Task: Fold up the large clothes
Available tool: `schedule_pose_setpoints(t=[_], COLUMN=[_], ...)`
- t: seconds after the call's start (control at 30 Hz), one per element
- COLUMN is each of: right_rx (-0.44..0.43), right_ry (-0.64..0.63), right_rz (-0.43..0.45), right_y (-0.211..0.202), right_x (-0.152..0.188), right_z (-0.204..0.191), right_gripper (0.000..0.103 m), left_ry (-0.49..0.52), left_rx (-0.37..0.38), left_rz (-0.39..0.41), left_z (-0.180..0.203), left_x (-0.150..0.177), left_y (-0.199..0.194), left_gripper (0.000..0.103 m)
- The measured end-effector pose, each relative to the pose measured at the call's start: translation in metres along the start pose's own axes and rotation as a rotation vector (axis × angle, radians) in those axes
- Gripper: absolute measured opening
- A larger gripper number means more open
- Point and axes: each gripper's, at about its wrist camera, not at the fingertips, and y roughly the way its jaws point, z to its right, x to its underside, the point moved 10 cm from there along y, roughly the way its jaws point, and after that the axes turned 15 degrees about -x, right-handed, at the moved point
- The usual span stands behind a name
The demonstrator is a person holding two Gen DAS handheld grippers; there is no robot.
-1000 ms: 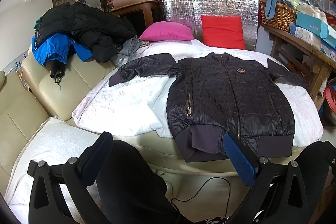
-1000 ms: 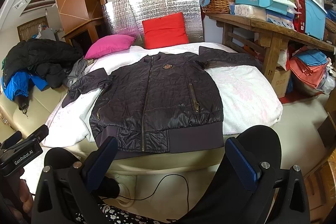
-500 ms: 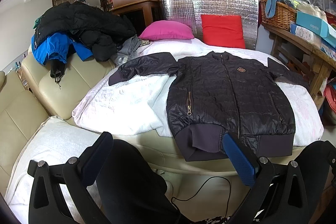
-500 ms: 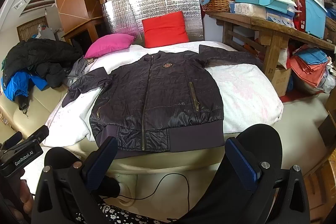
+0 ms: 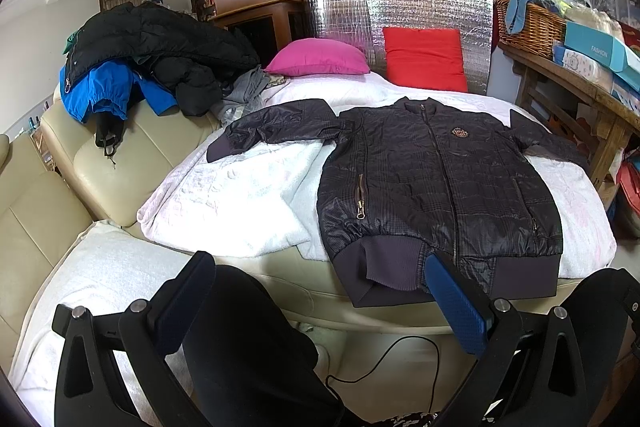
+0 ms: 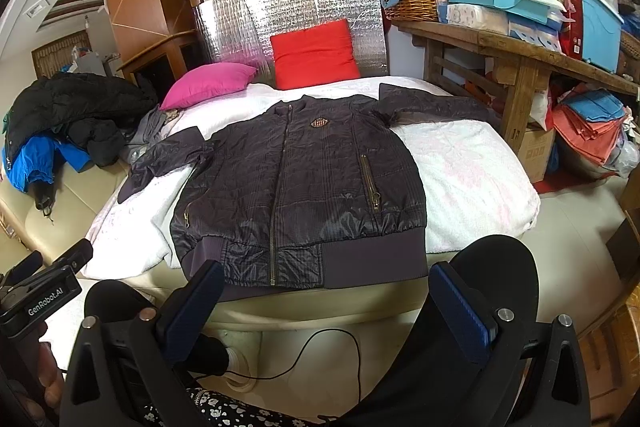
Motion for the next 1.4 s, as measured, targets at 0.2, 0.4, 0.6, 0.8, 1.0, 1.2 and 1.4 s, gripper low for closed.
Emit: schedule_pose_setpoints(t=[0.2, 0.4, 0.6, 0.8, 1.0, 1.2, 1.4], right_rx=[0.0, 0.002, 0.003, -0.054, -0.139, -0.17, -0.152], right_ry=[0.001, -0.001, 0.012, 0.152, 0.328, 0.566, 0.806], right_rz=[-0.001, 0.0, 0.004, 0.013, 0.061, 0.125, 0.21], right_y=[0.001, 0.001, 0.004, 0.031, 0.088, 0.161, 0.241], right_x=[0.001, 0.001, -0.012, -0.058, -0.132, -0.188, -0.223], right_z=[0.001, 0.001, 0.009, 0.047, 0.117, 0.23, 0.348], right_gripper=[0.103, 0.103, 0.103, 0.103, 0.103, 0.103, 0.103], left_ry=[-0.001, -0.001, 0.013, 0.059, 0.098, 0.082, 0.068], left_rx=[0.0, 0.0, 0.003, -0.004, 0.026, -0.019, -0.008], left_rz=[0.0, -0.001, -0.001, -0.031, -0.204, -0.375, -0.329], left_z=[0.0, 0.0, 0.003, 0.027, 0.085, 0.139, 0.192], left_x=[0.001, 0.0, -0.004, -0.036, -0.062, -0.058, -0.099], left_y=[0.0, 0.0, 0.004, 0.052, 0.169, 0.281, 0.325], left_gripper=[0.103, 0.103, 0.103, 0.103, 0.103, 0.103, 0.103])
